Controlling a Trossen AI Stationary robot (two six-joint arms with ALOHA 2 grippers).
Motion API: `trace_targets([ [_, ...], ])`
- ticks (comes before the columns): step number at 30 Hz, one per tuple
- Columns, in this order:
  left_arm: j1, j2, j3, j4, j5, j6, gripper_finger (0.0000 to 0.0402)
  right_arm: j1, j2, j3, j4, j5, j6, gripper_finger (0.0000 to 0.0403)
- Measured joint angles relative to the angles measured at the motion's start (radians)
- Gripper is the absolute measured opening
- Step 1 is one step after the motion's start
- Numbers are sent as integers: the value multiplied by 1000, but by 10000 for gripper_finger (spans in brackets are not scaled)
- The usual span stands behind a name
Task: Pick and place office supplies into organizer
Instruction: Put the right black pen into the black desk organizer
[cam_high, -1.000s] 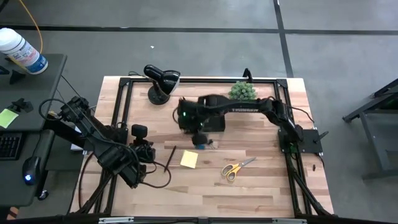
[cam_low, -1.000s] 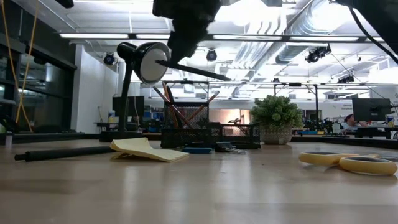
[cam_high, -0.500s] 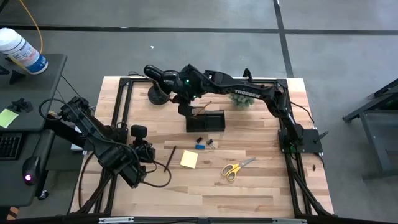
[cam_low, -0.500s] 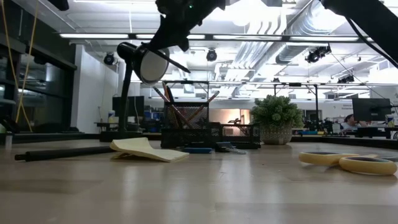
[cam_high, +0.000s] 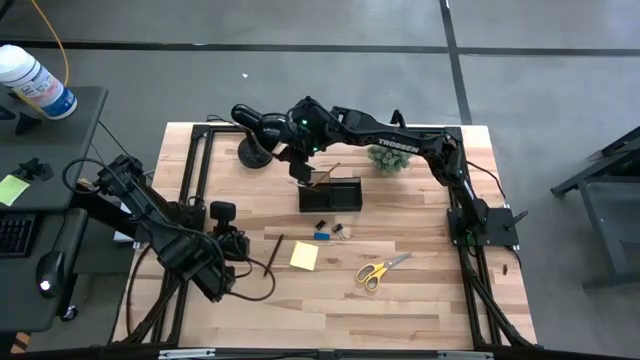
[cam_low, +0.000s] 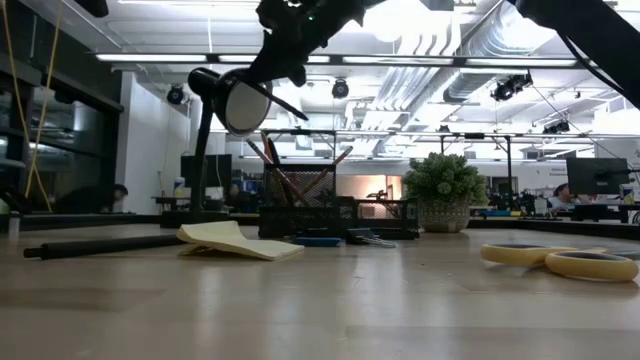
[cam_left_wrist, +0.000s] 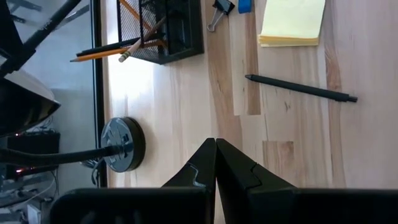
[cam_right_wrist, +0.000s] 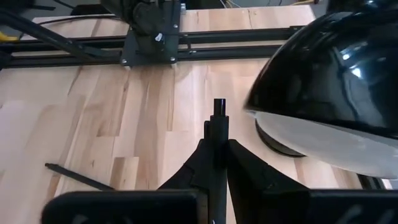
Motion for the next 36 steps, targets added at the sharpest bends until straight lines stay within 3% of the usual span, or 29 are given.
trace_targets([
  [14, 0, 0, 0, 0, 0, -15, 1, 20, 1, -163, 137, -31, 26, 29],
  [29, 0, 0, 0, 0, 5, -28, 1, -21, 2, -179, 106, -36, -47, 29],
  [36, 0, 0, 0, 0, 9, -30, 1, -32, 2, -179, 50, -88, -53, 25],
])
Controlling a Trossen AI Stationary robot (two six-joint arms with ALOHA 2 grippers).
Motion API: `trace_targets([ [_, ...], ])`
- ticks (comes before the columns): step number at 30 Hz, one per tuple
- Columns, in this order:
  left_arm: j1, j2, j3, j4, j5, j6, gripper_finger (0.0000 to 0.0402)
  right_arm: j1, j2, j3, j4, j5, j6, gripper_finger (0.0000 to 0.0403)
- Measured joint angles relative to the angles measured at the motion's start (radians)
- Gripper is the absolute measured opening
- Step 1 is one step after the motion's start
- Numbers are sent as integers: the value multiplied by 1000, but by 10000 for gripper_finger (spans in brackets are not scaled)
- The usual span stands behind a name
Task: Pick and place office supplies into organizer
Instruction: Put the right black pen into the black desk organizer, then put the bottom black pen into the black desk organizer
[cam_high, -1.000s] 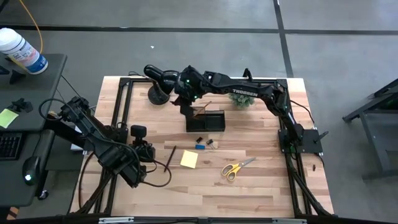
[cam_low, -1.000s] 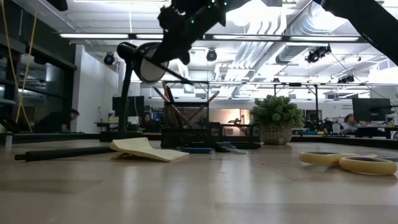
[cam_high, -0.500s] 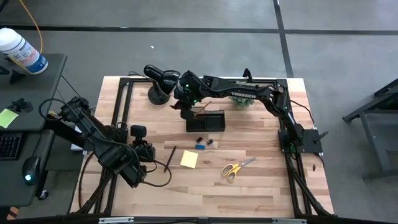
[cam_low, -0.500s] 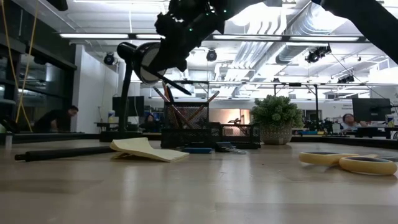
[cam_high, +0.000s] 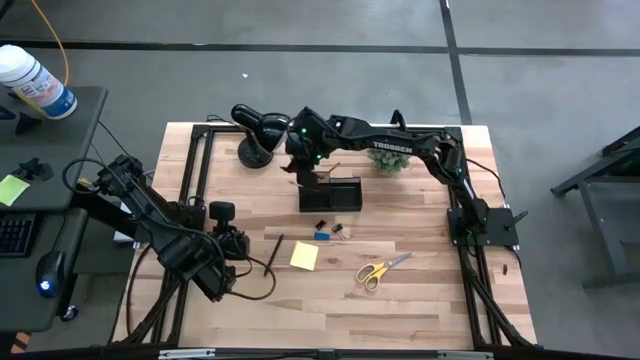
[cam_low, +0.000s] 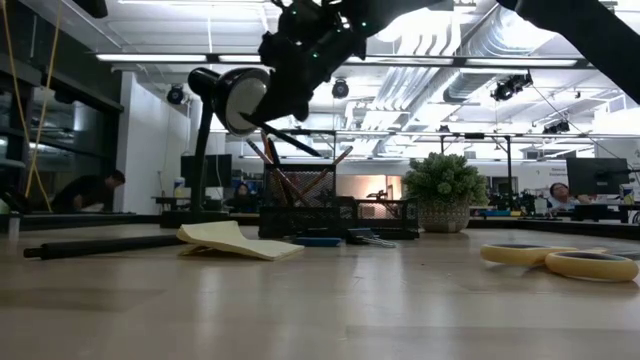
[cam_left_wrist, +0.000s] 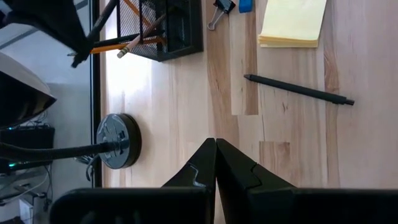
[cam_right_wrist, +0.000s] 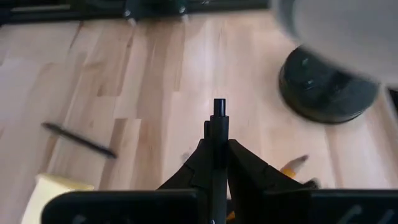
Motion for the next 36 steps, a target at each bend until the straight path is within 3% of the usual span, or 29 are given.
trace_targets([
  [19, 0, 0, 0, 0, 3, -53, 1, -2, 0, 0, 54, -83, -6, 3],
  [36, 0, 0, 0, 0, 1, -46, 1, 36, -51, 0, -29, -72, -28, 5],
])
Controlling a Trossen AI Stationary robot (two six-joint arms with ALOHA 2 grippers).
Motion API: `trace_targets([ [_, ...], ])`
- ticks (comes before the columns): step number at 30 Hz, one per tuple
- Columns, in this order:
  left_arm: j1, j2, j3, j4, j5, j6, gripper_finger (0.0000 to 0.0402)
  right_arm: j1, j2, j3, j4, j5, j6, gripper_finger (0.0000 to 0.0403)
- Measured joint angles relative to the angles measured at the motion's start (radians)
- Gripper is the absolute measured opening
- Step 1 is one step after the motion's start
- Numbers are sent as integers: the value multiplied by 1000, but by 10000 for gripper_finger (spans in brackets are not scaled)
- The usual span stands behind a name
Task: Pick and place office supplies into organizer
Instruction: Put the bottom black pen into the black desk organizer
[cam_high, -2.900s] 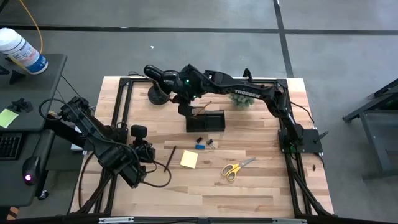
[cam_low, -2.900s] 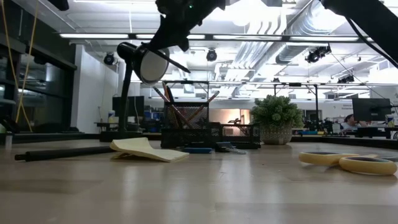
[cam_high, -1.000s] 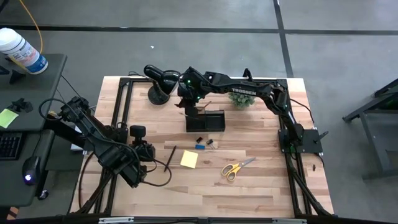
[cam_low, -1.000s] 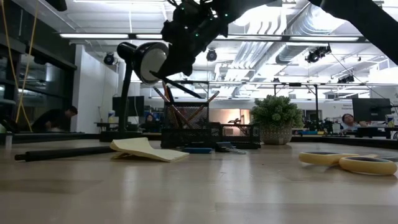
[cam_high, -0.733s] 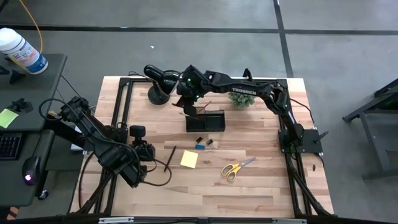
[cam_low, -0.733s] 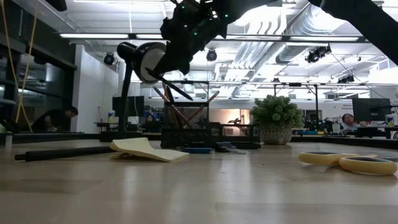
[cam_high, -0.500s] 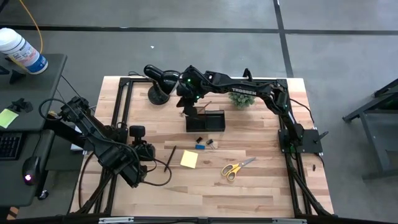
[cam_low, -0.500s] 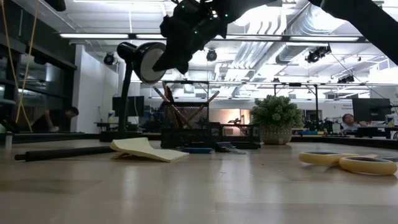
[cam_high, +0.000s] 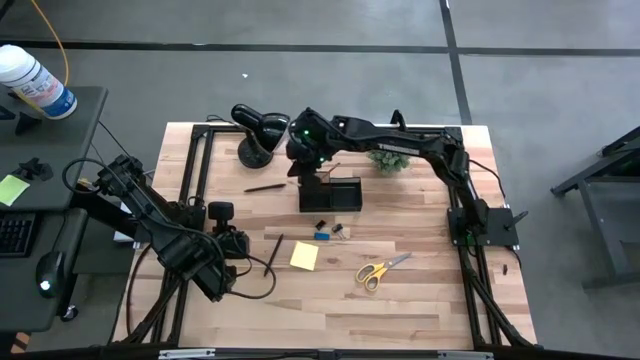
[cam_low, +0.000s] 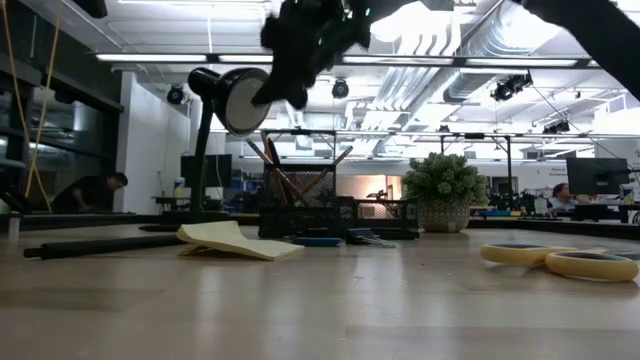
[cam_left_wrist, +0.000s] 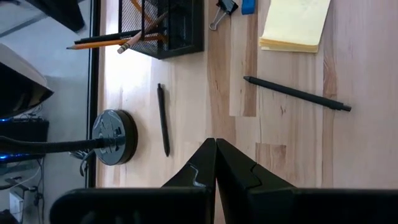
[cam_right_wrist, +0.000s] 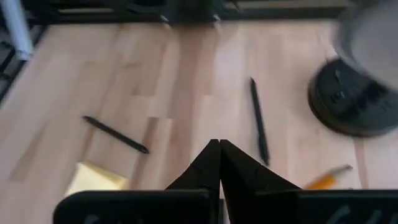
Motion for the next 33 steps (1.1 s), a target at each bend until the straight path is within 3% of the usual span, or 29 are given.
trace_targets([
  [4, 0, 0, 0, 0, -2, 21, 1, 38, -75, 2, -60, -11, -14, 2],
  [9, 0, 0, 0, 0, -44, 31, 1, 73, -172, 2, -143, -134, 24, 11],
  [15, 1, 0, 0, 0, -128, 30, 1, 118, -278, 2, -63, -481, 200, 10],
  [17, 1, 0, 0, 1, -142, 28, 1, 132, -303, 2, 33, -628, 302, 5],
  [20, 1, 0, 0, 2, -151, 28, 1, 162, -335, 2, 257, -761, 493, 2],
  [26, 1, 0, 0, 9, -166, 28, 1, 220, -362, 2, 673, -787, 760, 2],
  [33, 1, 0, 0, 32, -168, 28, 1, 229, -360, 2, 700, -745, 805, 3],
])
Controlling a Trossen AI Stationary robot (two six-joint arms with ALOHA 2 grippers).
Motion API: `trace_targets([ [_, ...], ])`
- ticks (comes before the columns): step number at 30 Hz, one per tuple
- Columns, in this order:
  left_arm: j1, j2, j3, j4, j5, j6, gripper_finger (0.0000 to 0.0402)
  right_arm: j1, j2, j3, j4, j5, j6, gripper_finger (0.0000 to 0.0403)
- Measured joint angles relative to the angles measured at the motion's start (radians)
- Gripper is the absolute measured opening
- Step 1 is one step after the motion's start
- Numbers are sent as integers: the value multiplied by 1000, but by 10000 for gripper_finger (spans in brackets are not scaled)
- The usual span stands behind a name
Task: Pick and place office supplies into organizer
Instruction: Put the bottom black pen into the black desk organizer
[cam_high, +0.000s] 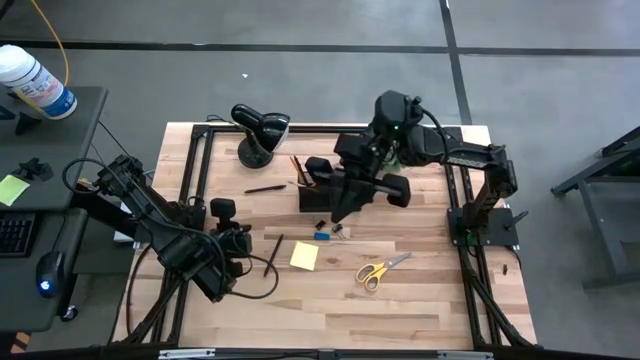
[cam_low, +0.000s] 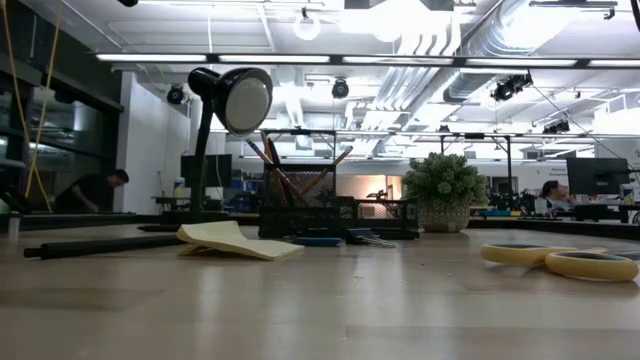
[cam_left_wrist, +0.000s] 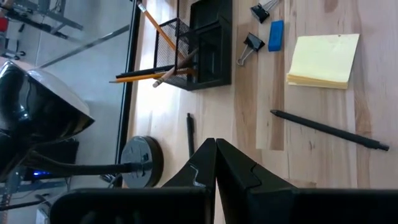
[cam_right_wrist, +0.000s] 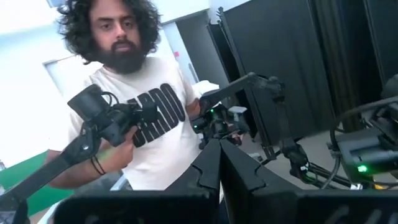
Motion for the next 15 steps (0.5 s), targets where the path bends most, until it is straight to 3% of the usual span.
trace_targets([
  [11, 0, 0, 0, 5, 0, 0, 1, 0, 0, 0, -40, 23, -30, 2],
  [15, 0, 0, 0, 8, -3, -1, 1, -7, 0, 0, -142, 62, -99, 4],
])
